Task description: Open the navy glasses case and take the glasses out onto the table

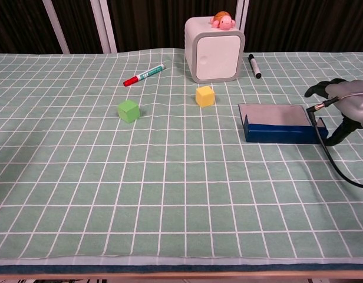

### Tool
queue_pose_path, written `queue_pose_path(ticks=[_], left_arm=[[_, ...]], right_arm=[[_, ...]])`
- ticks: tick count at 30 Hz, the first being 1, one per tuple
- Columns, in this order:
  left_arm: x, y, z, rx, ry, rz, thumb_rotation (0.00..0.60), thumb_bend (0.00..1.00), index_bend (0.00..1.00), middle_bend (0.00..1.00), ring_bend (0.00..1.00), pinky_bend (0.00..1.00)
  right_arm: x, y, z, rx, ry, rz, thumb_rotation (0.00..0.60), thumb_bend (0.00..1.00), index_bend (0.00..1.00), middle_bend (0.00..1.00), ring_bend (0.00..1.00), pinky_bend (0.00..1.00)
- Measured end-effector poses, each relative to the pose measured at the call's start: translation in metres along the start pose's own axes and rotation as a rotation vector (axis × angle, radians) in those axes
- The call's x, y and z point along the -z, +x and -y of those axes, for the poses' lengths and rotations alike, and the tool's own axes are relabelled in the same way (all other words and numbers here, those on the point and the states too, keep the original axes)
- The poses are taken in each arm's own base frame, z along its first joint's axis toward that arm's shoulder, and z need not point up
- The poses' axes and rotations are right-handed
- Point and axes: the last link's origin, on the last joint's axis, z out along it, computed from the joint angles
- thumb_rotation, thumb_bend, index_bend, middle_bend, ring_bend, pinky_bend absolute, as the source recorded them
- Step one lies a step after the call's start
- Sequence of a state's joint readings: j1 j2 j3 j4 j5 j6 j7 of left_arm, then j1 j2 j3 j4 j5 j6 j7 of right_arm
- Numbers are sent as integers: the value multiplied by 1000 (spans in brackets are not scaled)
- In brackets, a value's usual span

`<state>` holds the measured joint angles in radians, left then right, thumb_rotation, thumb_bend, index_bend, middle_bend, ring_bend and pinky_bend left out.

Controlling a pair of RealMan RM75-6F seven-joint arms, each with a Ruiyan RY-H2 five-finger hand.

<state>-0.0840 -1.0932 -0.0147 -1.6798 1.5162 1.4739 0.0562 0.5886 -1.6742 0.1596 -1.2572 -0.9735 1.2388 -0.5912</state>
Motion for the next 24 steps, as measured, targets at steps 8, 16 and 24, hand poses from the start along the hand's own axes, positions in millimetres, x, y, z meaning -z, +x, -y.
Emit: queue_pose_path(ticks=[8, 16, 24], left_arm=[[0, 0, 0, 2, 7, 5, 600, 456, 139, 0, 0, 21], [1, 0, 0, 4, 13, 7, 600, 457, 139, 0, 0, 21], [1, 0, 1, 3, 15, 7, 600, 457, 139, 0, 0, 21]], right_arm=[[-11, -3, -7, -51, -40, -13, 600, 255, 187, 143, 87, 236], [-22, -4, -13, -112, -74, -9, 600, 254, 190, 148, 91, 236], [-38, 5, -6, -211, -86, -14, 600, 254, 196, 153, 92, 236]])
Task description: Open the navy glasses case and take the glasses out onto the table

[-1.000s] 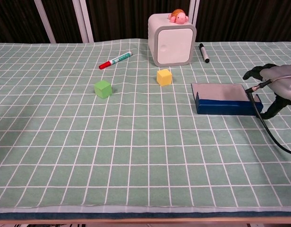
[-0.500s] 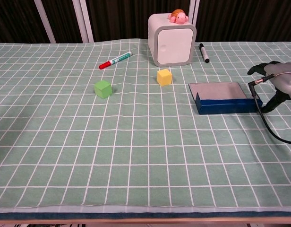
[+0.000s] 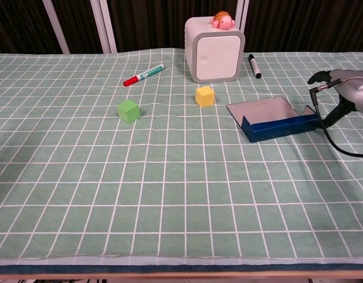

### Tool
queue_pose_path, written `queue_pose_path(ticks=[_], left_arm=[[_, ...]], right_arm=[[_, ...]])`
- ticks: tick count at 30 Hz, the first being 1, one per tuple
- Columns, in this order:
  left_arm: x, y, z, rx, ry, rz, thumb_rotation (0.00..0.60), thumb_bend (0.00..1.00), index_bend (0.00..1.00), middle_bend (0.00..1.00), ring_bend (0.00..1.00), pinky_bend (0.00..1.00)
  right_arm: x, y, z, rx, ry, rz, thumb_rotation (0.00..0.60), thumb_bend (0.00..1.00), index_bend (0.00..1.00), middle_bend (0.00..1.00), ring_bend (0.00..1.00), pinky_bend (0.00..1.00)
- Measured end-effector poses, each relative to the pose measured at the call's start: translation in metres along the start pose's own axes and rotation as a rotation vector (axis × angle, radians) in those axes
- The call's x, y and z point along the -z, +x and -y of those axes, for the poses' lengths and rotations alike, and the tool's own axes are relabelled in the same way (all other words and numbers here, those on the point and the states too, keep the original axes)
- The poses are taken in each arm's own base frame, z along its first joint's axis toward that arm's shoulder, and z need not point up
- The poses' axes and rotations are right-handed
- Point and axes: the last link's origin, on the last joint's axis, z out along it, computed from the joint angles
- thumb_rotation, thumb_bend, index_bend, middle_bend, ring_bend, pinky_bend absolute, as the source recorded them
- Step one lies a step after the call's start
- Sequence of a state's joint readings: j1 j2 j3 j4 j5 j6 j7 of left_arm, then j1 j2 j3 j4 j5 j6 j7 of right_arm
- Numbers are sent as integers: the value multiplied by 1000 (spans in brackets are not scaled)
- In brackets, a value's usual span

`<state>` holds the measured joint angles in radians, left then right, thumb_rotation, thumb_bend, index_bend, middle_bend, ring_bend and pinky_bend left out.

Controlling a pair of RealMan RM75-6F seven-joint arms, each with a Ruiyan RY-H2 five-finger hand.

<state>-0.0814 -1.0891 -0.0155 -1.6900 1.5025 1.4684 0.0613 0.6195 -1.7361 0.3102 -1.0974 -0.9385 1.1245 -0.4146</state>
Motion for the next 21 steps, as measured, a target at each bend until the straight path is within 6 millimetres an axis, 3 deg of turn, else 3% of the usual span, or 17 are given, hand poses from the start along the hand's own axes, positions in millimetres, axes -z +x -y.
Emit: queue_pose_path(ticks=[6, 21], left_arm=[[0, 0, 1, -1, 3, 2, 600, 457, 139, 0, 0, 20], [0, 0, 1, -9, 3, -2, 600, 457, 139, 0, 0, 21]], right_arm=[[-14, 7, 8, 10, 9, -11, 600, 198, 197, 152, 92, 236], [-43, 15, 9, 59, 0, -4, 600, 197, 208, 153, 92, 236]])
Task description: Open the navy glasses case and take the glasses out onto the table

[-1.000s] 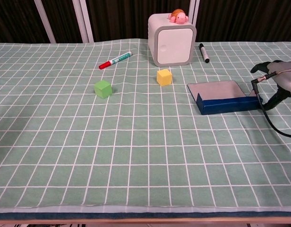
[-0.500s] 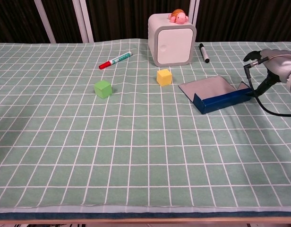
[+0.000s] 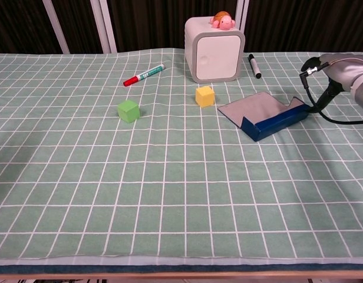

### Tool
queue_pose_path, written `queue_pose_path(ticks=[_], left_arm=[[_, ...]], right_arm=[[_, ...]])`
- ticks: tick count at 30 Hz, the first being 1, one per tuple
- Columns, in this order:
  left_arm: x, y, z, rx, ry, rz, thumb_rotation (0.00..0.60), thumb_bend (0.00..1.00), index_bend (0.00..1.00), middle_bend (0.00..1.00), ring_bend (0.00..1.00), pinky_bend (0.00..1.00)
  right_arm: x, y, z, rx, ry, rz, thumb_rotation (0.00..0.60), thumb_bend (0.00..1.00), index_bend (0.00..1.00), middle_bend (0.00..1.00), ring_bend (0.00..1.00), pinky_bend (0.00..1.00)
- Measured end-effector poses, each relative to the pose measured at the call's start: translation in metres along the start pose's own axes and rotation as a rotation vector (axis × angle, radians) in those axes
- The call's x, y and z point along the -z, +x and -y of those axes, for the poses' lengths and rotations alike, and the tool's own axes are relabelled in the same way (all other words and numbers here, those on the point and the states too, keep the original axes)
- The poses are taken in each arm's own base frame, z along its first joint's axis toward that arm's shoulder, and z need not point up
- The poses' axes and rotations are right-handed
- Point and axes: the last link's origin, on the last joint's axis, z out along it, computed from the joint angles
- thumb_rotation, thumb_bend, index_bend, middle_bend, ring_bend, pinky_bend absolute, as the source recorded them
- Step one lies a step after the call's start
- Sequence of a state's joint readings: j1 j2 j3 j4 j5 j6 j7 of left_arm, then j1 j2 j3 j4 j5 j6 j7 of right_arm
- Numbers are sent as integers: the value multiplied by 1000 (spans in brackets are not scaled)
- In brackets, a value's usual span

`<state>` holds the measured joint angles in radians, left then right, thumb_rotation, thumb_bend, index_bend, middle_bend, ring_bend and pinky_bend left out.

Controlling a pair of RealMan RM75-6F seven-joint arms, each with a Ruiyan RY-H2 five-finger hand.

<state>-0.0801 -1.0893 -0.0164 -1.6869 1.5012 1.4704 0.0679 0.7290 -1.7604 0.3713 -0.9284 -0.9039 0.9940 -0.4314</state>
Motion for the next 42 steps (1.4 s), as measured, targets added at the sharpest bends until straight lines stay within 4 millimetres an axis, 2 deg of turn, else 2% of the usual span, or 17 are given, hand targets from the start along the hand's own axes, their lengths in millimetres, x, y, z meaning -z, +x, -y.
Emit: queue_pose_path(ticks=[13, 33, 42], left_arm=[[0, 0, 1, -4, 5, -6, 600, 457, 139, 0, 0, 21], [0, 2, 5, -3, 22, -9, 600, 457, 139, 0, 0, 21], [0, 2, 5, -4, 24, -8, 600, 458, 139, 0, 0, 21]], right_arm=[[-18, -9, 5, -30, 1, 28, 600, 196, 213, 155, 92, 236], [-42, -9, 27, -116, 15, 16, 600, 196, 223, 160, 92, 236], [-46, -15, 42, -212, 23, 48, 600, 196, 227, 160, 93, 236]])
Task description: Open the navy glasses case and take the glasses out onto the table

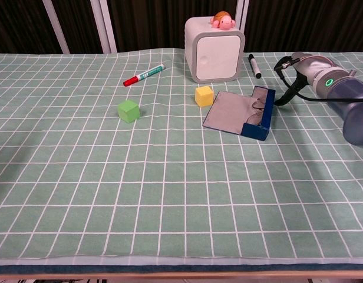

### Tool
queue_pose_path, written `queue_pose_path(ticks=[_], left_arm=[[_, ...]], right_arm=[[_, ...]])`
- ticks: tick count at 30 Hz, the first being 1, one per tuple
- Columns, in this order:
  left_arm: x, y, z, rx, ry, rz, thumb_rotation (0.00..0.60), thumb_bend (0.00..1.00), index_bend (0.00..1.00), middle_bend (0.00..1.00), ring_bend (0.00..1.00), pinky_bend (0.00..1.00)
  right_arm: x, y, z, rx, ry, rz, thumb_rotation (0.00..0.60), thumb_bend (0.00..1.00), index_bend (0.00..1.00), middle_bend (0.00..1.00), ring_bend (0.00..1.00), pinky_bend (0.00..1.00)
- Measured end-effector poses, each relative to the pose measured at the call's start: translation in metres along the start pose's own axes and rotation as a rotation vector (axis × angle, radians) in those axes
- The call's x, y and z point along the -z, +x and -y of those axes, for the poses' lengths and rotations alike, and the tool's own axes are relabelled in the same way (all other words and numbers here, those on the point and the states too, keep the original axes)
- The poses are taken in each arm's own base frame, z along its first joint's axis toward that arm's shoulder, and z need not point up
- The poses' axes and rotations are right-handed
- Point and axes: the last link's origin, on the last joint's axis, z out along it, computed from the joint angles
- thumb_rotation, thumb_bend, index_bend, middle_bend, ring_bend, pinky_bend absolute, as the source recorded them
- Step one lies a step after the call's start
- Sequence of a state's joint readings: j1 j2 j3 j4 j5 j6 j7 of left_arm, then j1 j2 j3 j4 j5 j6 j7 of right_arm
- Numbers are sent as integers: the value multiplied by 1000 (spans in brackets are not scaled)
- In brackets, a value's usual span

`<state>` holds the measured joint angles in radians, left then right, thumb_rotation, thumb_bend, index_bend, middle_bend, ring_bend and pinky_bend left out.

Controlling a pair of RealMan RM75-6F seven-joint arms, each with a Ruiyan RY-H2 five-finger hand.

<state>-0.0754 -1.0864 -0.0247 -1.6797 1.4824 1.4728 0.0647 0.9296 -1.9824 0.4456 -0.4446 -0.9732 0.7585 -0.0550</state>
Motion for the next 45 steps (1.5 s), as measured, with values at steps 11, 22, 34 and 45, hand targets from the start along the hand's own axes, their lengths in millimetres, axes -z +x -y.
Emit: queue_pose_path(ticks=[11, 22, 34, 45], left_arm=[[0, 0, 1, 3, 7, 4, 600, 458, 140, 0, 0, 21], [0, 0, 1, 3, 9, 7, 600, 458, 140, 0, 0, 21], [-2, -3, -2, 5, 6, 19, 600, 458, 149, 0, 0, 21], [-3, -5, -3, 4, 8, 31, 600, 458, 149, 0, 0, 22]], right_arm=[[-4, -3, 11, -69, -1, 1, 600, 200, 237, 163, 92, 236], [-4, 22, 3, 27, 56, -99, 600, 246, 214, 157, 80, 236], [42, 34, -5, 202, 314, -67, 600, 313, 173, 17, 32, 235], [106, 48, 2, 485, 453, 38, 600, 313, 173, 0, 0, 235]])
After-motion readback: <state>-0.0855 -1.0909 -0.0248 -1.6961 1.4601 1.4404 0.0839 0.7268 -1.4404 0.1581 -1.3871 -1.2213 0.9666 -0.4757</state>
